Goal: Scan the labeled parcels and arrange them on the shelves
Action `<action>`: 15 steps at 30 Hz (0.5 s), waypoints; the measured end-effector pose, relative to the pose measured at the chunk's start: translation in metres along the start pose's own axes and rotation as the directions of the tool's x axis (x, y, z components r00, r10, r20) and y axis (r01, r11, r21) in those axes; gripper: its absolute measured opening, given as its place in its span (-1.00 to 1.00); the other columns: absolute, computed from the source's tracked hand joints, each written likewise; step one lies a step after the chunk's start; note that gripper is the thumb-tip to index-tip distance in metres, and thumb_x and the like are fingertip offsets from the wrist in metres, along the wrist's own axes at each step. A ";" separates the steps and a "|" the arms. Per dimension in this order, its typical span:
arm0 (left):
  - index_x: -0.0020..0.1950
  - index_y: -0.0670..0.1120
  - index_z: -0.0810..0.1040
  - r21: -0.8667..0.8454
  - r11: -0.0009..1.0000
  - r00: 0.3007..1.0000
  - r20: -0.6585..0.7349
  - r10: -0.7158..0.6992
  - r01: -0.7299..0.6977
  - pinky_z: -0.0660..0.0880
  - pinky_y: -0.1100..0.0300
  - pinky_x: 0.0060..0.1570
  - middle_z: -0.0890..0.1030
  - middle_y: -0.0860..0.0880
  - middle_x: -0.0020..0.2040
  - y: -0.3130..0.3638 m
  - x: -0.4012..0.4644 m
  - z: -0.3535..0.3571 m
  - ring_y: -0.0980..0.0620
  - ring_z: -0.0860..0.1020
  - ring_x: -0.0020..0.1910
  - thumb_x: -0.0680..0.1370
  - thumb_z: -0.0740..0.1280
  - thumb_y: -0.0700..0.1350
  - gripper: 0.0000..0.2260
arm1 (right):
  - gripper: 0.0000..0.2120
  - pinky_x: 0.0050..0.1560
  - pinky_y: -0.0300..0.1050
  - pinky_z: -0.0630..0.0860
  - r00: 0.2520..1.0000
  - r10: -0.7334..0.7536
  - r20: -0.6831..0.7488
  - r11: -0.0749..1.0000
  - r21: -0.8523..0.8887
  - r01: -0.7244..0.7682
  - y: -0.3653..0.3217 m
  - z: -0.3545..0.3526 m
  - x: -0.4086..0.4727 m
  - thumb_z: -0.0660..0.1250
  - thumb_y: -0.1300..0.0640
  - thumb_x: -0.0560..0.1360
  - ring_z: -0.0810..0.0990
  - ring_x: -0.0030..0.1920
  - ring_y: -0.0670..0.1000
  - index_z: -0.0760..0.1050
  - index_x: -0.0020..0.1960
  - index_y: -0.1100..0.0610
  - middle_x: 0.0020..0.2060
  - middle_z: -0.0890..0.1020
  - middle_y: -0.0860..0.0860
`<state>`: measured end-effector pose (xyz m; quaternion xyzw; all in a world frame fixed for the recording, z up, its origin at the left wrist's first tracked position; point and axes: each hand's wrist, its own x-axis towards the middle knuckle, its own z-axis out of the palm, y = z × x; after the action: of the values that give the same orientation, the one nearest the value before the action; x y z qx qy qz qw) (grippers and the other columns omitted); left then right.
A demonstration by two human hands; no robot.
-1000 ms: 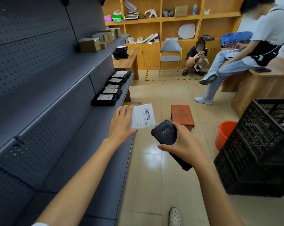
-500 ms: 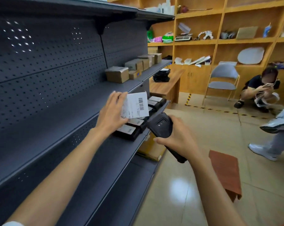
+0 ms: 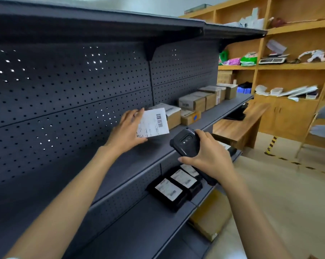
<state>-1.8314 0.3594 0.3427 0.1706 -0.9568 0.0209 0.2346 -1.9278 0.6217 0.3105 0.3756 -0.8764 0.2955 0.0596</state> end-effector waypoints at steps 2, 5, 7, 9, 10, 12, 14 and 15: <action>0.62 -0.01 -0.04 0.032 0.999 0.998 0.070 -0.011 0.009 0.34 -0.19 0.35 0.14 -0.02 0.53 -0.012 0.015 0.006 -0.03 0.05 0.50 0.41 0.51 0.09 -0.03 | -0.04 0.09 0.06 0.53 0.999 -0.034 0.022 0.999 0.012 0.034 0.008 0.006 0.028 0.49 -0.35 0.32 0.51 0.27 0.09 0.17 0.54 0.01 0.32 0.44 -0.04; 0.61 0.08 -0.10 0.031 0.999 0.978 0.205 -0.023 0.017 0.19 -0.06 0.47 0.08 -0.02 0.56 -0.030 0.035 0.016 -0.01 0.02 0.52 0.44 0.49 0.11 -0.04 | -0.05 0.10 0.08 0.52 0.994 -0.089 0.058 0.996 0.034 0.087 0.018 0.014 0.065 0.50 -0.33 0.33 0.51 0.28 0.11 0.17 0.54 0.00 0.32 0.43 -0.03; 0.60 0.12 -0.14 0.022 0.999 0.959 0.279 -0.046 0.041 0.05 0.03 0.53 0.02 -0.04 0.58 -0.039 0.047 0.020 -0.01 -0.02 0.54 0.45 0.48 0.11 -0.04 | -0.07 0.06 0.07 0.46 0.990 -0.114 0.081 0.993 0.051 0.111 0.025 0.018 0.088 0.50 -0.33 0.33 0.50 0.29 0.12 0.18 0.53 0.00 0.32 0.43 -0.04; 0.59 0.15 -0.19 0.023 0.995 0.926 0.364 -0.096 0.094 -0.06 0.05 0.54 -0.08 -0.01 0.60 -0.042 0.057 0.021 0.01 -0.10 0.56 0.49 0.46 0.07 -0.06 | -0.07 0.04 0.06 0.43 0.984 -0.142 0.107 0.988 0.069 0.135 0.033 0.022 0.110 0.51 -0.33 0.32 0.50 0.30 0.13 0.20 0.51 0.01 0.32 0.43 -0.04; 0.58 0.18 -0.20 0.022 0.992 0.907 0.402 -0.125 0.127 -0.10 0.05 0.54 -0.13 0.02 0.61 -0.040 0.062 0.021 0.03 -0.15 0.57 0.52 0.43 0.02 -0.09 | -0.08 0.05 0.06 0.44 0.980 -0.161 0.116 0.985 0.076 0.153 0.037 0.024 0.120 0.51 -0.32 0.32 0.50 0.30 0.13 0.21 0.51 0.01 0.33 0.43 -0.03; 0.58 0.20 -0.16 0.013 0.982 0.880 0.443 -0.173 0.187 -0.16 0.08 0.54 -0.18 0.05 0.60 -0.033 0.069 0.022 0.05 -0.19 0.57 0.58 0.36 -0.11 -0.19 | -0.09 0.07 0.08 0.47 0.971 -0.202 0.126 0.977 0.097 0.190 0.045 0.025 0.139 0.52 -0.32 0.30 0.50 0.30 0.13 0.25 0.49 0.02 0.34 0.44 -0.03; 0.58 0.16 -0.11 -0.007 0.973 0.873 0.444 -0.202 0.229 -0.17 0.15 0.52 -0.14 0.03 0.61 -0.025 0.071 0.027 0.04 -0.16 0.57 0.61 0.28 -0.26 -0.26 | -0.09 0.07 0.10 0.48 0.956 -0.249 0.157 0.966 0.110 0.233 0.051 0.024 0.155 0.52 -0.32 0.30 0.50 0.30 0.12 0.25 0.48 0.01 0.35 0.44 -0.04; 0.58 0.16 -0.06 -0.023 0.970 0.880 0.426 -0.209 0.241 -0.14 0.24 0.49 -0.09 0.03 0.61 -0.022 0.071 0.032 0.04 -0.13 0.58 0.61 0.24 -0.33 -0.28 | -0.10 0.06 0.10 0.48 0.947 -0.272 0.172 0.960 0.116 0.255 0.055 0.024 0.161 0.52 -0.32 0.30 0.49 0.30 0.12 0.25 0.48 0.01 0.34 0.44 -0.04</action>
<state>-1.8973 0.3127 0.3454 0.2721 -0.9585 -0.0797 0.0303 -2.0776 0.5374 0.3177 0.5179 -0.8053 0.2886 -0.0012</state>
